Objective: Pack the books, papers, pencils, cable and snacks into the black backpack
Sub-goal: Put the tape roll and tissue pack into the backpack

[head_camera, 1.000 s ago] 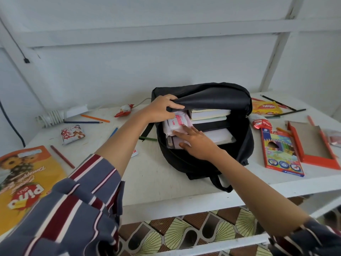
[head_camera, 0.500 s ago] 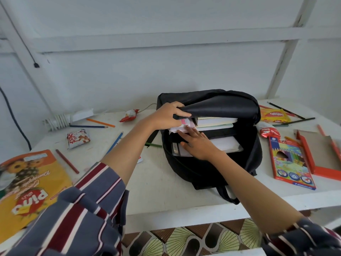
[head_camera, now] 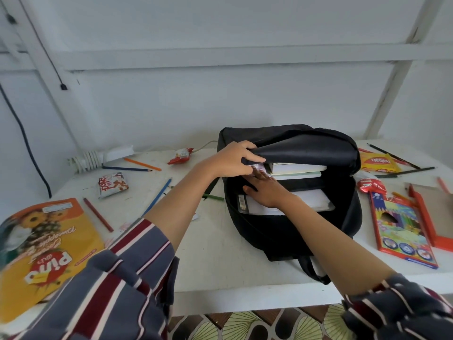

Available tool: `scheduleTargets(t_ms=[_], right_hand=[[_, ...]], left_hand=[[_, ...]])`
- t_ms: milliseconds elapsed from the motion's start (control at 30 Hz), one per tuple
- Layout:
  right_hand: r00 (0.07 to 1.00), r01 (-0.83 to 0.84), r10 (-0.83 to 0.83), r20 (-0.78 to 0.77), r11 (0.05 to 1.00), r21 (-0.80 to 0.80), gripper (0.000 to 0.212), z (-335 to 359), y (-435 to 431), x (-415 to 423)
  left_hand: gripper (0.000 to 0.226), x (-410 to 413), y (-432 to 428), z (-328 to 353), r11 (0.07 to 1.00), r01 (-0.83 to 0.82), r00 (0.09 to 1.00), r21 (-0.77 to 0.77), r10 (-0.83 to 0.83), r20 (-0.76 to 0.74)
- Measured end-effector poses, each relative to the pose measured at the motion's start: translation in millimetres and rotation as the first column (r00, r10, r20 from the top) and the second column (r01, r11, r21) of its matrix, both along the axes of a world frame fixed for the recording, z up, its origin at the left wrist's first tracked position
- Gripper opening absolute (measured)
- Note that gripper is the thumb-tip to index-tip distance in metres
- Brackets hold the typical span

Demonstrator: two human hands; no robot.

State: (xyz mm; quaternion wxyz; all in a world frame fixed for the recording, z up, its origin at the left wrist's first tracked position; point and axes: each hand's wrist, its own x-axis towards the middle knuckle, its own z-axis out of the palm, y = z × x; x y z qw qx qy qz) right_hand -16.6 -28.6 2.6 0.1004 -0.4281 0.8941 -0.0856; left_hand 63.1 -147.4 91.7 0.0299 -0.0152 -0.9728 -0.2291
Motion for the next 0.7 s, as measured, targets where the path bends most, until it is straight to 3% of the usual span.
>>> scheduleTargets(t_ms=[200, 367, 700], right_hand=[[1.000, -0.028, 0.028, 0.007, 0.999, 0.020, 0.057, 2, 3, -3], [0.998, -0.059, 0.062, -0.030, 0.996, 0.068, 0.058, 7, 20, 6], [0.984, 0.087, -0.079, 0.161, 0.995, -0.043, 0.051, 15, 112, 33]], left_hand=[[0.044, 1, 1, 0, 1.000, 0.009, 1.000, -0.016, -0.009, 0.010], [0.042, 0, 0, -3, 0.999, 0.021, 0.994, 0.034, -0.025, 0.106], [0.031, -3, 16, -30, 0.996, -0.093, 0.950, -0.004, 0.090, 0.298]])
